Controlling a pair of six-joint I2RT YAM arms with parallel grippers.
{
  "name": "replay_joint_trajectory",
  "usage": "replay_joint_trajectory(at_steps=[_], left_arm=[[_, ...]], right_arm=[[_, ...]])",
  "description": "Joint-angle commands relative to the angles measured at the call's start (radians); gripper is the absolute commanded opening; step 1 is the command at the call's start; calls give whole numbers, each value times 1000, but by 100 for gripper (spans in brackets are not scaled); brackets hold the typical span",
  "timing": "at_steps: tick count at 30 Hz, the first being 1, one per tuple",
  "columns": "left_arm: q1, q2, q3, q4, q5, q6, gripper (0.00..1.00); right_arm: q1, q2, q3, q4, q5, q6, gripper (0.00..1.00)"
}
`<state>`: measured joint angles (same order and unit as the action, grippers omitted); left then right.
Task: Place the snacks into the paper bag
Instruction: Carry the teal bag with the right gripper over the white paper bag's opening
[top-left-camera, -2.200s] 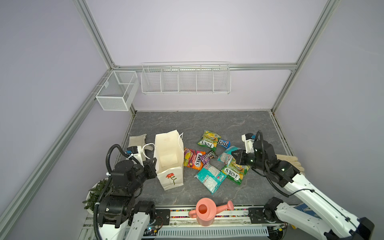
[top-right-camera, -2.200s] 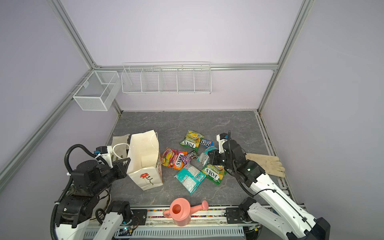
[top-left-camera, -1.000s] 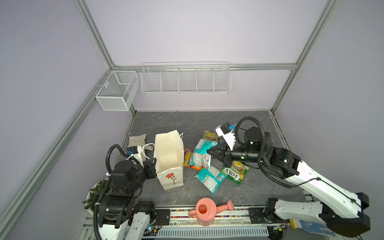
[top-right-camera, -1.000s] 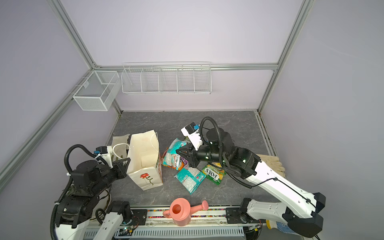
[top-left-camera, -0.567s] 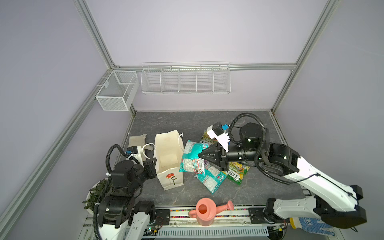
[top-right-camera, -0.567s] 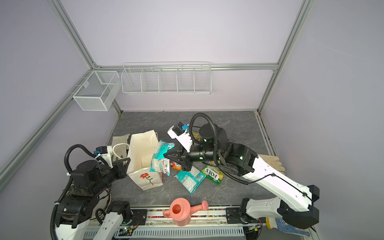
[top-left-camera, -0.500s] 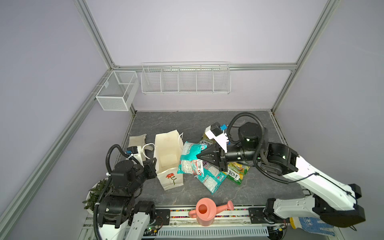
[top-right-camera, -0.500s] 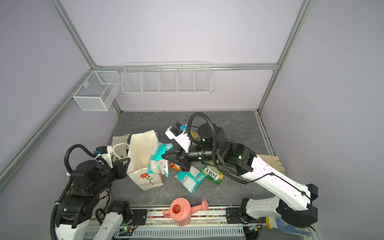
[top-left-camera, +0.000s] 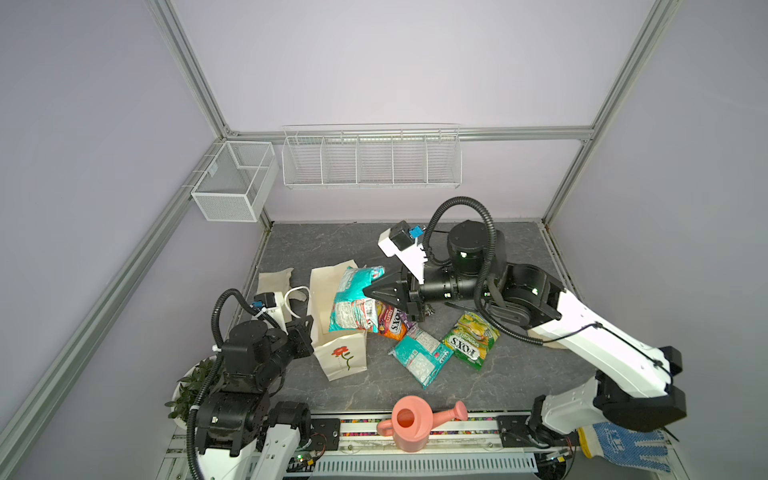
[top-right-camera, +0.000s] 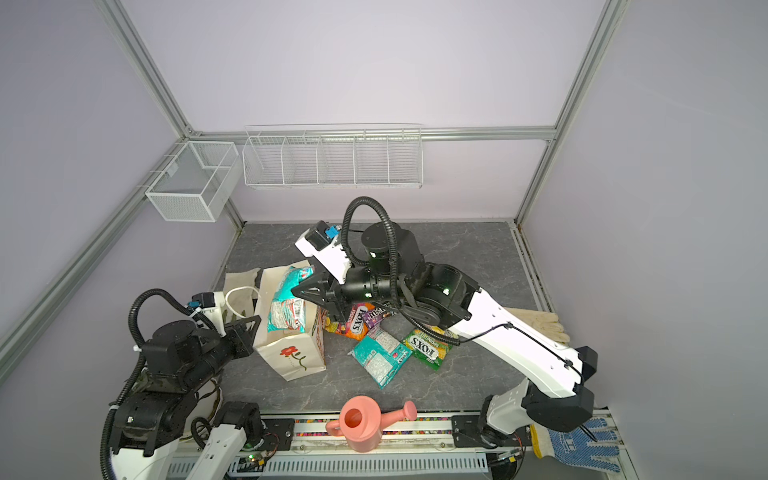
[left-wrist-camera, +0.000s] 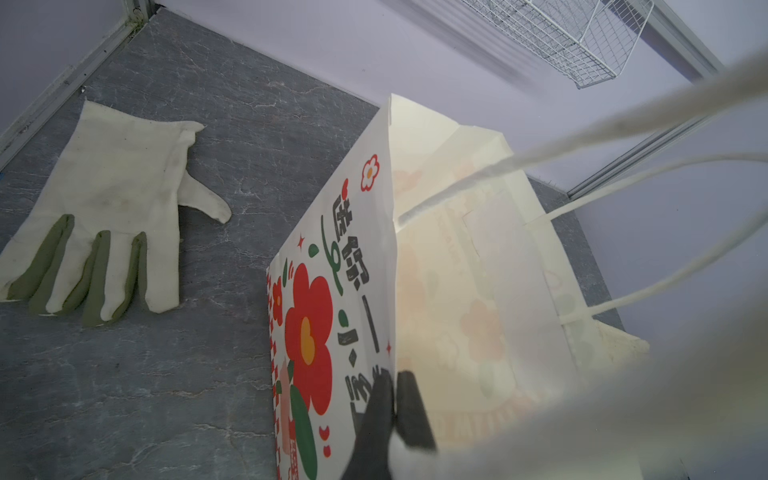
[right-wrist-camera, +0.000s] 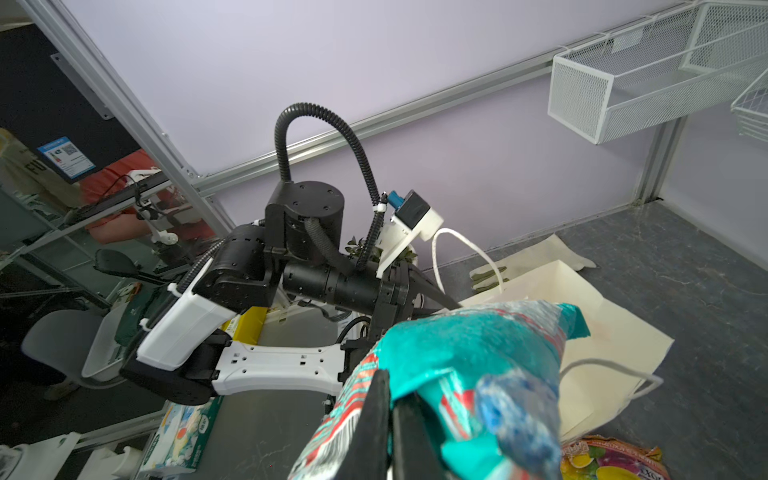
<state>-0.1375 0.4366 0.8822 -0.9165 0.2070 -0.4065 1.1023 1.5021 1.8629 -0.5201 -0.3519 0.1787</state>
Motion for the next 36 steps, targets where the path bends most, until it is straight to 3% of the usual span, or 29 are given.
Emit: replay_joint_trajectory(at_steps=[1, 13, 36], left_arm=[[3, -6, -11, 7, 0, 15, 0], [3, -7, -11, 8, 4, 16, 0], [4, 2, -11, 5, -4, 14, 0]], right_arm=[[6, 61, 95, -50, 75, -80, 7], [6, 243, 292, -328, 422, -201, 7], [38, 293, 309, -460, 499, -248, 7]])
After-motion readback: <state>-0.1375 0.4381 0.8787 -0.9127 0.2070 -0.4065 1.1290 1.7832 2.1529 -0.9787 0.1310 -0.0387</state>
